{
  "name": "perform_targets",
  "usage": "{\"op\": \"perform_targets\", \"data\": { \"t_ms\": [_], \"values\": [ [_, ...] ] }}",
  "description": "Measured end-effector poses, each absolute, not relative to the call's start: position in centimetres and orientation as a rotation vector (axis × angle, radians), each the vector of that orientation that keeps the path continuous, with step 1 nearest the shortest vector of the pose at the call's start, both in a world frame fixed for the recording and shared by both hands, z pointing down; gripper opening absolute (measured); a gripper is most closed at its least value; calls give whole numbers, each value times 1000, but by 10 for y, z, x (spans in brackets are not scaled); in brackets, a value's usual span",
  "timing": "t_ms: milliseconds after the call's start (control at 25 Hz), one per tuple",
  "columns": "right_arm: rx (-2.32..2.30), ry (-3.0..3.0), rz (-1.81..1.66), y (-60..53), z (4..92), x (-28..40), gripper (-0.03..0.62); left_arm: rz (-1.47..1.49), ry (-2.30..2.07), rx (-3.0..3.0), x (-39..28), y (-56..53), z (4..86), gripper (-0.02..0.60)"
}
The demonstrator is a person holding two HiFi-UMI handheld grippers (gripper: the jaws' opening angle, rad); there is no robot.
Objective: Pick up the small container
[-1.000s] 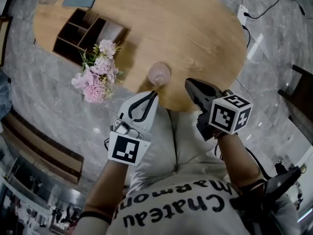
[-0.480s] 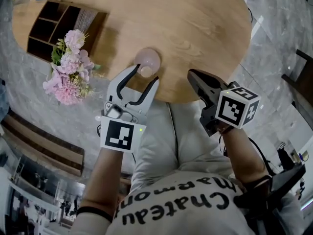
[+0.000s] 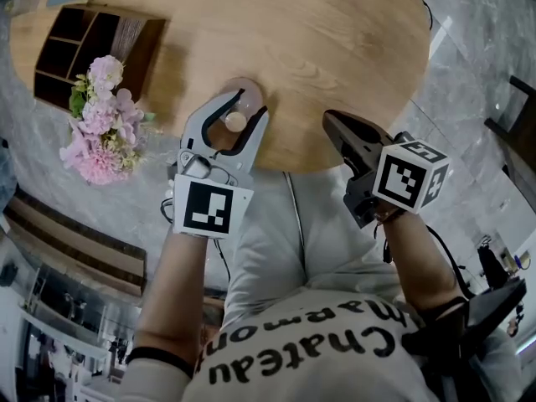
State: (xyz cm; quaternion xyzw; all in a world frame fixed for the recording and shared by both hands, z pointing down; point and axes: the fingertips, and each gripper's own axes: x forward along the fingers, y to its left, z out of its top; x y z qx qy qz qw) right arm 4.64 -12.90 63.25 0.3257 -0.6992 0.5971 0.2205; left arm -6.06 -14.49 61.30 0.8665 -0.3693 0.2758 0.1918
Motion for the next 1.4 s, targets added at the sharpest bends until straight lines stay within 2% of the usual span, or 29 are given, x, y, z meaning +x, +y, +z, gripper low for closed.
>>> {"op": "perform_targets", "data": {
  "t_ms": [800, 1400],
  "values": [
    [919, -1913, 1722, -129, 637, 55, 13, 821, -1038, 2539, -54, -150, 616, 118],
    [959, -1957, 1700, -148, 597, 59, 12, 946, -1023, 2432, -54, -146, 623, 104]
  ]
}}
